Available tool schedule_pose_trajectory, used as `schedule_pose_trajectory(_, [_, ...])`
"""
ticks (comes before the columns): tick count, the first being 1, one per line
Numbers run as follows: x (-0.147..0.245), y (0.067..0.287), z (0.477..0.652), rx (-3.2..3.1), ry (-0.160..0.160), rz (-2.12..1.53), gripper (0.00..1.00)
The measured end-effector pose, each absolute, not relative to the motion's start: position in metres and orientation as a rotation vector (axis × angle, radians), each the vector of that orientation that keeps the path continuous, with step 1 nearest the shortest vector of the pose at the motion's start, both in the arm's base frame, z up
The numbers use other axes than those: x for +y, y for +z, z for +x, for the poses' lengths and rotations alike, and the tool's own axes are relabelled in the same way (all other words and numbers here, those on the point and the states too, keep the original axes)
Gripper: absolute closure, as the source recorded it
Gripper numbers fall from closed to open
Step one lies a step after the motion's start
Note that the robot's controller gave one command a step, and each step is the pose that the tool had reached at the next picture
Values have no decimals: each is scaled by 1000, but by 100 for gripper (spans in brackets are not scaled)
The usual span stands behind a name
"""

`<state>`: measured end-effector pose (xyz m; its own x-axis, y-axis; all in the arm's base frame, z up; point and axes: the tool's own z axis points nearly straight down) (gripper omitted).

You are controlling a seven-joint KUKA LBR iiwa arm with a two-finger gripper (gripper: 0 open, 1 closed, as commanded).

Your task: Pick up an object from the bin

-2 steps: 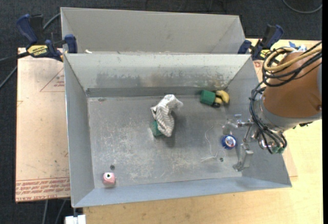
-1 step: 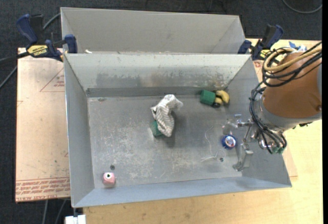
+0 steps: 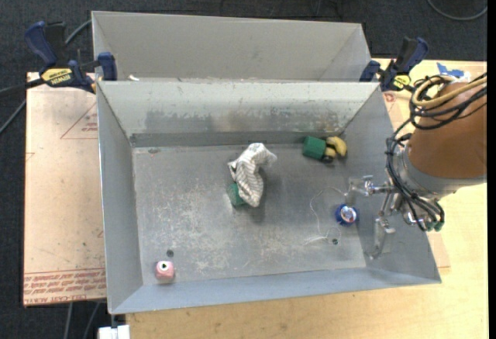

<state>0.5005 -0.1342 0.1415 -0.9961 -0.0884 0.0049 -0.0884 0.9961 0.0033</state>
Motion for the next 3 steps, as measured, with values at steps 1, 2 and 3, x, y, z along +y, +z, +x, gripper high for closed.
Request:
schedule_pose_trajectory(1, [-113, 122, 516, -3140, -2, 174, 0])
schedule_pose_trajectory(2, [-152, 77, 532, -3136, -4, 182, 0])
schedule_pose_trajectory(3, [-124, 70, 538, -3147, -3, 66, 100])
